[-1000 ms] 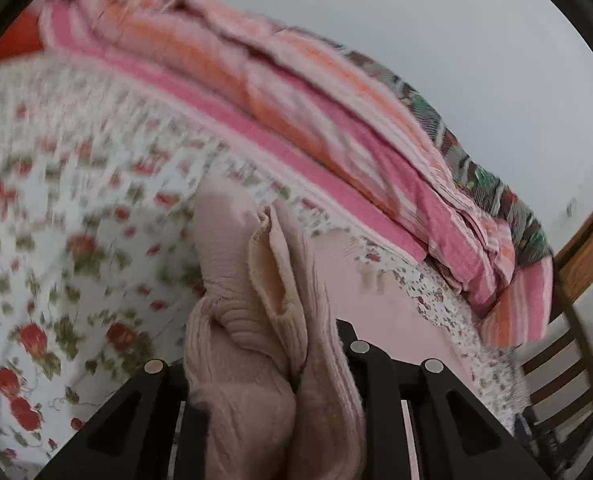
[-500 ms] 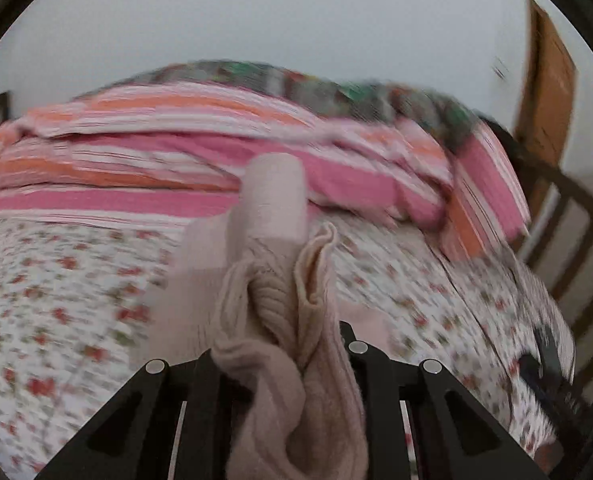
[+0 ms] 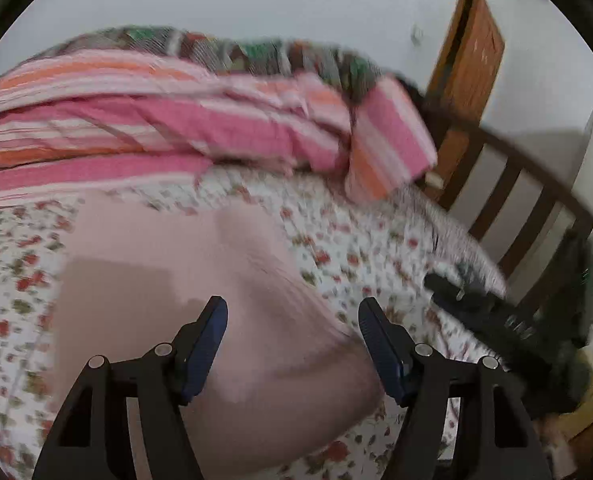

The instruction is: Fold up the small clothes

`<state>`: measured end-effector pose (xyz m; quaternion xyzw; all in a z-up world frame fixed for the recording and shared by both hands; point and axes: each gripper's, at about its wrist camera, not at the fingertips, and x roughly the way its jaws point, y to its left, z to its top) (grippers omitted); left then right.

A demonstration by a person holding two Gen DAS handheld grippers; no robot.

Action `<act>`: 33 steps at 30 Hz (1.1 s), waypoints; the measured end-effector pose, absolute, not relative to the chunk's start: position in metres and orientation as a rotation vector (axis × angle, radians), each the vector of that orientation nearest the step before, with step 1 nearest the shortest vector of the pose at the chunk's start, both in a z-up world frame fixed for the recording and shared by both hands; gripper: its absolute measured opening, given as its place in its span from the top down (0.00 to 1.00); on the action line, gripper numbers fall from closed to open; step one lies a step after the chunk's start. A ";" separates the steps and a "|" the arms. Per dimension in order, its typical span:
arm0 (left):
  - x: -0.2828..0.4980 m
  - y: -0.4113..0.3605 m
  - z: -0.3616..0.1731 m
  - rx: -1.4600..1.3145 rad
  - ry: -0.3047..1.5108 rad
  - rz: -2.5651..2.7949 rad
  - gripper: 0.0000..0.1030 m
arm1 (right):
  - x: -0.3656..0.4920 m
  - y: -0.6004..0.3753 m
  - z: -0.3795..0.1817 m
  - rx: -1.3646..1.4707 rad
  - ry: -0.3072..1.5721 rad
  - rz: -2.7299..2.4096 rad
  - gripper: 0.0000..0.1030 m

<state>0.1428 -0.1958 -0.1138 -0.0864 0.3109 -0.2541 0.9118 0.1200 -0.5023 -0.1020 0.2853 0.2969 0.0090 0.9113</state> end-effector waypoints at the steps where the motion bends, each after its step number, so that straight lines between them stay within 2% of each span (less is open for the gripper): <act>1: 0.140 -0.182 -0.109 -0.197 0.617 -0.516 0.35 | 0.121 -0.497 -0.101 0.585 0.611 0.043 0.54; 5: 0.141 -0.128 -0.104 -0.211 0.570 -0.419 0.35 | 0.125 -0.473 -0.095 0.577 0.592 0.152 0.49; 12: 0.171 -0.073 -0.141 -0.188 0.655 -0.301 0.35 | 0.140 -0.410 -0.095 0.535 0.616 0.346 0.49; 13: 0.173 -0.069 -0.147 -0.191 0.667 -0.301 0.35 | 0.142 -0.400 -0.096 0.499 0.628 0.331 0.51; 14: 0.177 -0.068 -0.153 -0.191 0.682 -0.295 0.35 | 0.144 -0.391 -0.098 0.455 0.637 0.305 0.60; 15: 0.178 -0.065 -0.157 -0.193 0.690 -0.291 0.35 | 0.146 -0.385 -0.100 0.417 0.647 0.282 0.73; 16: 0.178 -0.063 -0.159 -0.198 0.695 -0.296 0.35 | 0.147 -0.379 -0.102 0.383 0.653 0.266 0.82; 17: 0.176 -0.060 -0.160 -0.201 0.695 -0.304 0.35 | 0.146 -0.375 -0.103 0.358 0.642 0.249 0.86; 24: 0.165 -0.052 -0.170 -0.159 0.660 -0.360 0.35 | 0.138 -0.368 -0.109 0.246 0.599 0.190 0.87; 29: 0.161 -0.052 -0.171 -0.155 0.634 -0.356 0.35 | 0.149 -0.390 -0.123 0.429 0.655 0.214 0.87; 33: 0.160 -0.047 -0.164 -0.168 0.622 -0.369 0.35 | 0.152 -0.387 -0.124 0.413 0.667 0.202 0.87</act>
